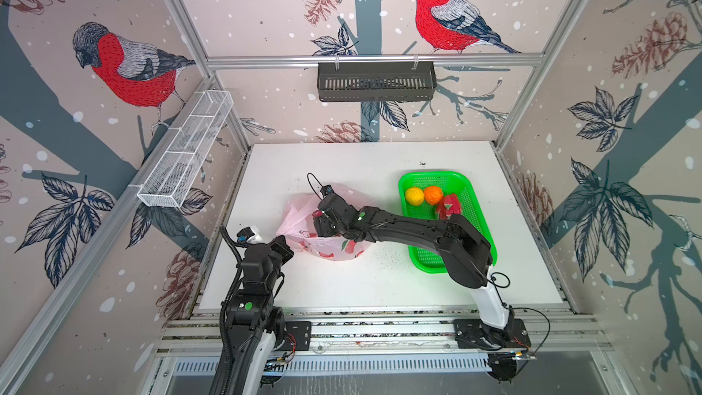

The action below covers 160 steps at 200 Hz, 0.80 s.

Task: Untie the knot of the plastic bag and take out the fruit

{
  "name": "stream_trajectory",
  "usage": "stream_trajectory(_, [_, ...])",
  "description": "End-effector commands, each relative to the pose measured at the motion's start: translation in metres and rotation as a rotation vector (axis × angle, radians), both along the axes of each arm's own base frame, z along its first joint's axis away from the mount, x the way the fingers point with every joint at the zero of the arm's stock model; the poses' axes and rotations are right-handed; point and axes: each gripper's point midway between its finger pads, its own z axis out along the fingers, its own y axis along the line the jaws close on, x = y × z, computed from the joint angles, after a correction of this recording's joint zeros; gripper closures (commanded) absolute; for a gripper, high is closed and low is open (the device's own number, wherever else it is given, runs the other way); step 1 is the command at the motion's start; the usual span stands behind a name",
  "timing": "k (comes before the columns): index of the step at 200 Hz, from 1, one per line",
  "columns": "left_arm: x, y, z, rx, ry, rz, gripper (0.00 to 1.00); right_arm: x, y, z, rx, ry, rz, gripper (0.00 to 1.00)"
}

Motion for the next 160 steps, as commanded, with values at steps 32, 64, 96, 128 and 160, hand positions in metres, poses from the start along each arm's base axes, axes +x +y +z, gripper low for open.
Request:
stream_trajectory(32, [0.004,0.003,0.006,0.010,-0.033,0.011,1.00,-0.003,-0.005,0.035,0.053,-0.047,-0.007,0.37])
stream_trajectory(64, [0.004,0.003,0.005,0.009,-0.030,0.014,1.00,-0.005,-0.007,0.053,0.081,-0.069,-0.005,0.37])
stream_trajectory(96, [0.004,0.003,0.005,0.010,-0.031,0.015,1.00,-0.005,-0.008,0.065,0.097,-0.087,-0.006,0.37])
stream_trajectory(128, [0.003,0.004,0.003,0.011,-0.027,0.018,1.00,-0.005,-0.010,0.078,0.118,-0.107,-0.006,0.37])
stream_trajectory(160, [0.003,0.004,0.001,0.007,-0.024,0.020,1.00,-0.006,-0.011,0.089,0.139,-0.125,-0.007,0.37])
